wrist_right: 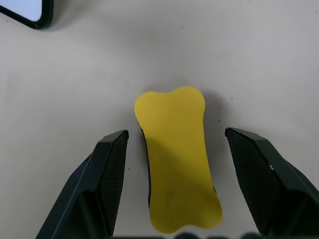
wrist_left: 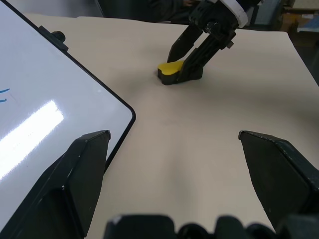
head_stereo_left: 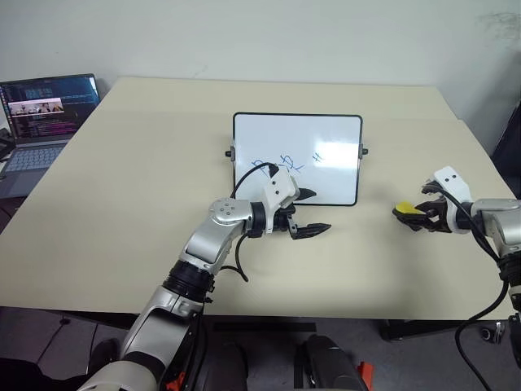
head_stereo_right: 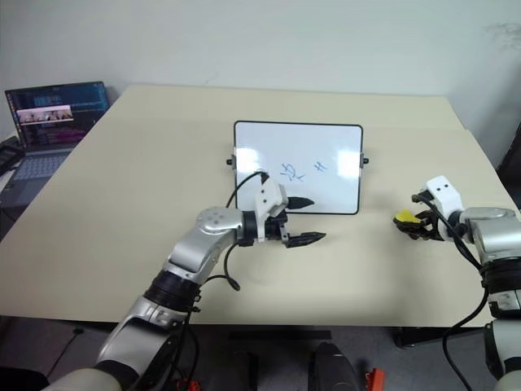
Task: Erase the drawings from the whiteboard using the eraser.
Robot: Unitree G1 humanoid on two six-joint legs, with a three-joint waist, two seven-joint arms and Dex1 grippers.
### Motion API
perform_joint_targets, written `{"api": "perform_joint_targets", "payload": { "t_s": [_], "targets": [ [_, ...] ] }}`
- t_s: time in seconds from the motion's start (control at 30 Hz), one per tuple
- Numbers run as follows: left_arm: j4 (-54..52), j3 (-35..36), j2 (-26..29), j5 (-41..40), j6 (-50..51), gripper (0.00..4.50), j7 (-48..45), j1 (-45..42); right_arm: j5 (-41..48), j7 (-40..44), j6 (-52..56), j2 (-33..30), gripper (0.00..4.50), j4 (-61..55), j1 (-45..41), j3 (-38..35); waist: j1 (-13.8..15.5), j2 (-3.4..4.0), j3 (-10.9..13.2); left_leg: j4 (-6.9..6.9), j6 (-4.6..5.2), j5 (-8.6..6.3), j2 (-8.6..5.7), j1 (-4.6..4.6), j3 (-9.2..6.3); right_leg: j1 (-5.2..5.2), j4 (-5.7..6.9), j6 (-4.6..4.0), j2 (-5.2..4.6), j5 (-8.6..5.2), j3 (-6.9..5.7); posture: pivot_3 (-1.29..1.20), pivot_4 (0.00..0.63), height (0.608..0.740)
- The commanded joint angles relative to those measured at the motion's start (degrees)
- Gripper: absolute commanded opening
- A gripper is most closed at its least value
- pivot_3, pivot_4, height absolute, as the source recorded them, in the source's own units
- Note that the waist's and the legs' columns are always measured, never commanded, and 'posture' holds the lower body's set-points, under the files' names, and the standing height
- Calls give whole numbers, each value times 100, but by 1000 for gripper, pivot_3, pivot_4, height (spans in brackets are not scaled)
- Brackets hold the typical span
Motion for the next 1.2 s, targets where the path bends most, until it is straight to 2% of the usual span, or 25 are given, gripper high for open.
{"api": "perform_joint_targets", "payload": {
  "t_s": [0.03, 0.1, 0.17, 0.33, 0.37, 0.77, 0.97, 1.2],
  "targets": [
    [-283, 111, -6, -23, -38, 4500, 6, -26, 27, 89, -96, -81, 3278, -13, -135, -207, 0, 0, 0, 0, 0, 0, 0, 0, 0, 0, 0, 0, 0, 0, 1, 0, 150, 740],
    [-287, 108, -7, -23, -33, 4500, 5, -23, 35, 118, -88, -85, 3137, -29, -120, -212, -1, 0, 0, 0, 0, 0, 0, 0, 0, 0, 0, 0, 0, 0, 0, 0, 150, 740],
    [-285, 99, -15, -18, -28, 4500, 6, -25, 30, 111, -98, -75, 2712, -15, -99, -219, -1, 0, 0, 0, 0, 0, 0, 0, 0, 0, 0, 0, 0, 0, 1, 0, 150, 740],
    [-307, 99, -9, -25, -18, 4500, -2, -16, 15, 82, -151, -33, 1029, 40, -67, -232, -1, 0, 0, 0, 0, 0, 0, 0, 0, 0, 0, 0, 0, 0, 0, 0, 150, 740],
    [-312, 98, -5, -24, -16, 4500, -4, -15, 15, 80, -156, -27, 906, 46, -67, -235, -2, 0, 0, 1, 0, 0, 0, 0, 0, 0, 0, 0, 0, 0, 0, 0, 150, 740],
    [-378, 157, 62, -51, 44, 4500, -13, -6, 51, 91, -126, -55, 869, -128, -41, -269, -3, 0, 0, 1, 0, 0, 0, 1, 0, 1, 0, 0, 0, 0, 0, 0, 150, 740],
    [-655, 887, 623, -407, 365, 4500, -12, -166, 411, 28, 575, -252, 868, -1647, 37, -672, -34, 17, 11, 0, 0, 0, 1, 2, -3, -1, 3, 4, 2, -2, 0, 0, 150, 740],
    [-825, 1760, 1818, -534, 559, 4500, -98, 183, 824, -428, 1490, 3, 857, -3278, -285, -813, -50, 24, 15, 0, 0, -1, 3, 1, -5, -1, 1, 6, 1, -4, -1, 0, 150, 740]
  ]
}}
